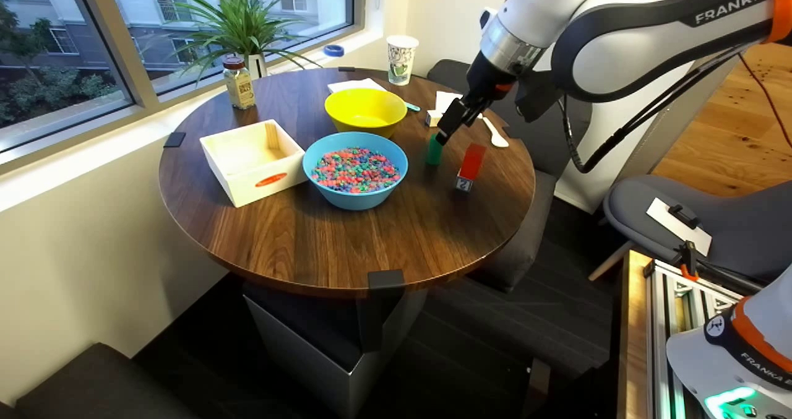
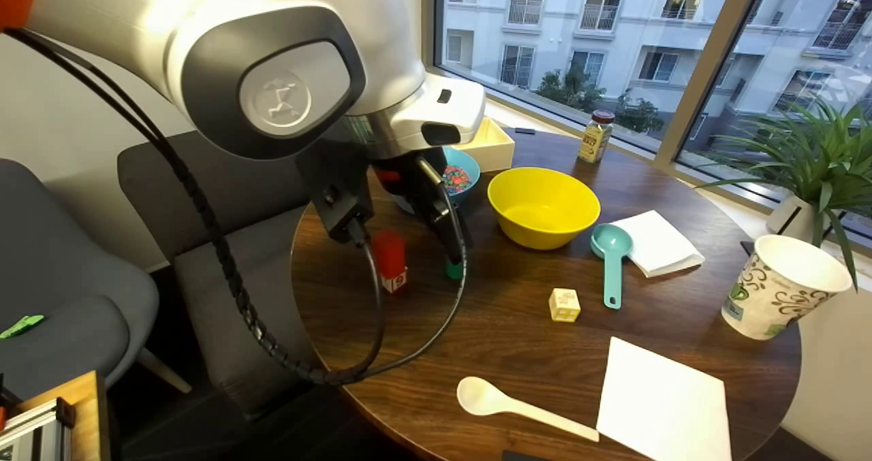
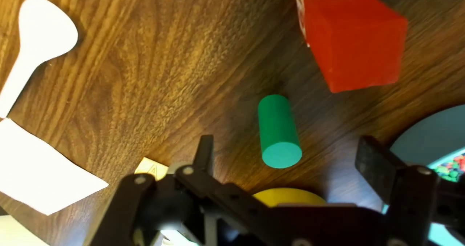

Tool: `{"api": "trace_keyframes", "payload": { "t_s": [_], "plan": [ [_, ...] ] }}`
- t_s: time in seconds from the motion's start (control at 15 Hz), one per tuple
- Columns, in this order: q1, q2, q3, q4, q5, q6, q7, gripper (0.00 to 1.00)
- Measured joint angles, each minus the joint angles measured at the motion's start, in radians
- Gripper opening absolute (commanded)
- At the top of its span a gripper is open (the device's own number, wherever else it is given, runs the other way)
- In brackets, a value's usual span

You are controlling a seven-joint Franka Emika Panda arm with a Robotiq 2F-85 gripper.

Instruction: Put the top most block on the table, then put the orange block on the white block, then put the green block on the orange block

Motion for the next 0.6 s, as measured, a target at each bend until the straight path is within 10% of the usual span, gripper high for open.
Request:
{"api": "trace_keyframes", "payload": {
  "t_s": [0.33,0.6],
  "plan": [
    [0.001,0.067,-0.004,0.060,-0.001,0.000,0.037,1.00],
    [0.005,0.109,-0.007,0.093,-0.001,0.000,0.051,0.58]
  ]
}}
